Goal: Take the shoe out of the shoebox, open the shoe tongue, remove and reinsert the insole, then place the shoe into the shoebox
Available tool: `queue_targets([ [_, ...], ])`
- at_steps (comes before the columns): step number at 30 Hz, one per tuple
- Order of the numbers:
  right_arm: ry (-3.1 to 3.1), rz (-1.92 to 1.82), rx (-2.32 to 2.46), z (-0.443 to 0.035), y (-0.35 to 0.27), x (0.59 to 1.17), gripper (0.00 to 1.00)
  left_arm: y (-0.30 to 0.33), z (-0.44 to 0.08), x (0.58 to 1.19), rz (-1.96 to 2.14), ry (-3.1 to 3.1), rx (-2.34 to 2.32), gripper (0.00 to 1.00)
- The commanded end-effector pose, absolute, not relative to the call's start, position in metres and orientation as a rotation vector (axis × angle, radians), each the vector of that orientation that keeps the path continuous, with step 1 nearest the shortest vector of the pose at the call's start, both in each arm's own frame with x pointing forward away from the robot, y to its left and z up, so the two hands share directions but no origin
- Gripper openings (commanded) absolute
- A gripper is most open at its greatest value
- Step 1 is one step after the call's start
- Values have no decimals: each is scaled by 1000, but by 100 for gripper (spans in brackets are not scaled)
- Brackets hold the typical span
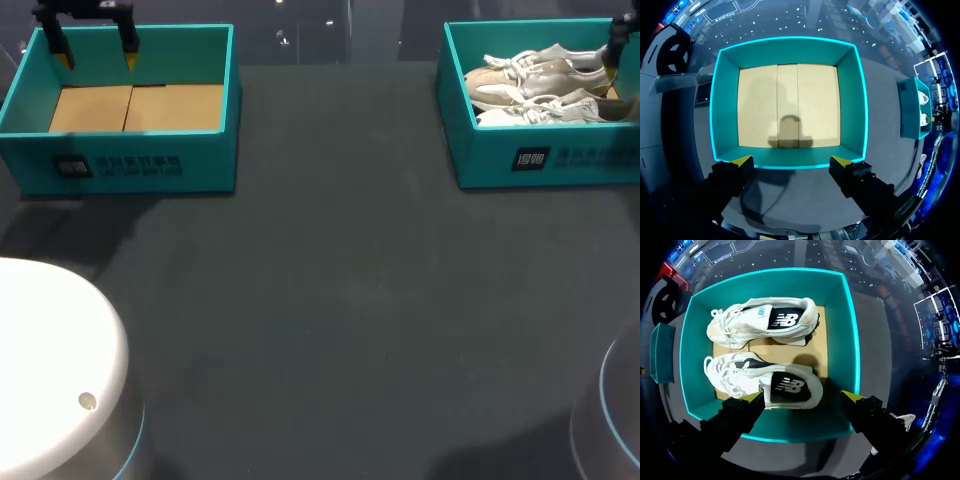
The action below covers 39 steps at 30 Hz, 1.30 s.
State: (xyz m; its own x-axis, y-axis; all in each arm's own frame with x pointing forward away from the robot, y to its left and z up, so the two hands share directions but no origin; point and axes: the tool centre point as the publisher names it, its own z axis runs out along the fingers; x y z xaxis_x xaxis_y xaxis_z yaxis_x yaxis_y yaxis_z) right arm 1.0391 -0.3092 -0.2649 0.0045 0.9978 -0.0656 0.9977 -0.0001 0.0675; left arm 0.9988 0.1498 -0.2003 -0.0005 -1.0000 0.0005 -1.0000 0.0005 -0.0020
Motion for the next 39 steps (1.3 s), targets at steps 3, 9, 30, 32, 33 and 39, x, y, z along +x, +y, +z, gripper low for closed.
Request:
queue_targets([
  [3,2164,12,2170,-277,-320,1039,100,150,-200,999,-2,2221,-2220,100],
  [9,2175,8,2171,-284,-324,1039,97,150,-200,999,-2,2221,-2220,100],
  [30,2185,14,2191,-319,-333,1034,91,150,-200,999,-2,2221,-2220,100],
  [32,2182,15,2192,-321,-334,1035,91,150,-200,999,-2,2221,-2220,100],
  [33,2181,17,2194,-322,-335,1035,90,150,-200,999,-2,2221,-2220,100],
  [39,2179,29,2196,-331,-339,1038,84,150,-200,999,-2,2221,-2220,100],
])
